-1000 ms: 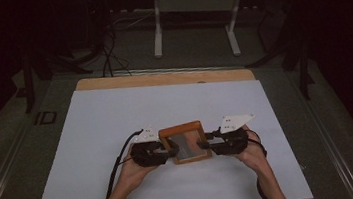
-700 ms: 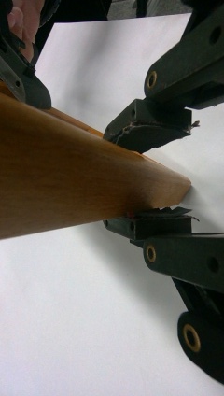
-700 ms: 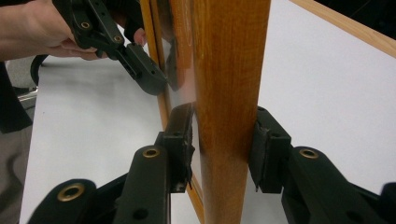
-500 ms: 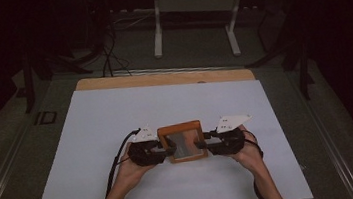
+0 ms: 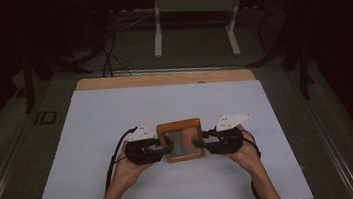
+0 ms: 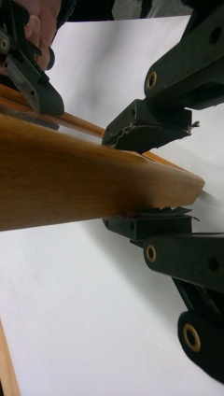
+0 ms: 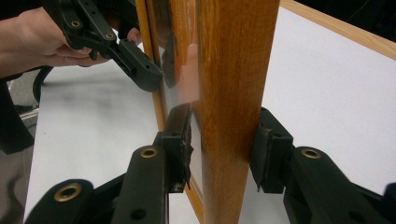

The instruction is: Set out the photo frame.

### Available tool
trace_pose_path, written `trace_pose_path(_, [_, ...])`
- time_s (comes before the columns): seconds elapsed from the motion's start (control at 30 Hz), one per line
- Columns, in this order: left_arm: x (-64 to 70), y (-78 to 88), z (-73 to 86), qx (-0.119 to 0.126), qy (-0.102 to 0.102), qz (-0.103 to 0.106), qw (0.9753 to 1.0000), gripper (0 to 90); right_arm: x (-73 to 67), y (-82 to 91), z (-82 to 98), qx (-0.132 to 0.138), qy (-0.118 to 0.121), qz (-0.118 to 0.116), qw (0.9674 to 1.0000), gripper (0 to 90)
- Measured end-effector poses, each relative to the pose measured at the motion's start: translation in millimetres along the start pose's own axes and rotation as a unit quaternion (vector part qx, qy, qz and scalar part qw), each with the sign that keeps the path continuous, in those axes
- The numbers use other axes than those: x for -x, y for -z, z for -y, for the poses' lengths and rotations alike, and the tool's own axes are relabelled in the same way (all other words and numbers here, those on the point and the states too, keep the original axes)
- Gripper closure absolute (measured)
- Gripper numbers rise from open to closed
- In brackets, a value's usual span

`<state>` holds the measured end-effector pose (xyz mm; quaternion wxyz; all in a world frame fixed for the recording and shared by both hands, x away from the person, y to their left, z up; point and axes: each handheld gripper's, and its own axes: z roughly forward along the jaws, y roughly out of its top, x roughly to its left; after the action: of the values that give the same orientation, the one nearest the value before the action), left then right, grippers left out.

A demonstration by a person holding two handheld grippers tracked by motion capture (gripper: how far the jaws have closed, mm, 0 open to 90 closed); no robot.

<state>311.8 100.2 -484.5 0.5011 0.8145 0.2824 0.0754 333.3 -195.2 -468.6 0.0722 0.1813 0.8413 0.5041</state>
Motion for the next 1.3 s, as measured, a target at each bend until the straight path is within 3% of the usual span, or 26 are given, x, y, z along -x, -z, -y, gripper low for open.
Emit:
trace_pose_path(0.53, [-4.2,7.9,-2.3,0.007,0.007,-0.006,0.9999,60.5,0.6,-7.1,0.0,0.011,-0.029,-0.003,0.9995,61.4])
trace_pose_path(1.3, [-12.3,6.3,0.2,0.005,0.025,-0.018,0.9995,59.7,6.9,-20.4,7.7,0.011,-0.064,-0.005,0.9979,60.7])
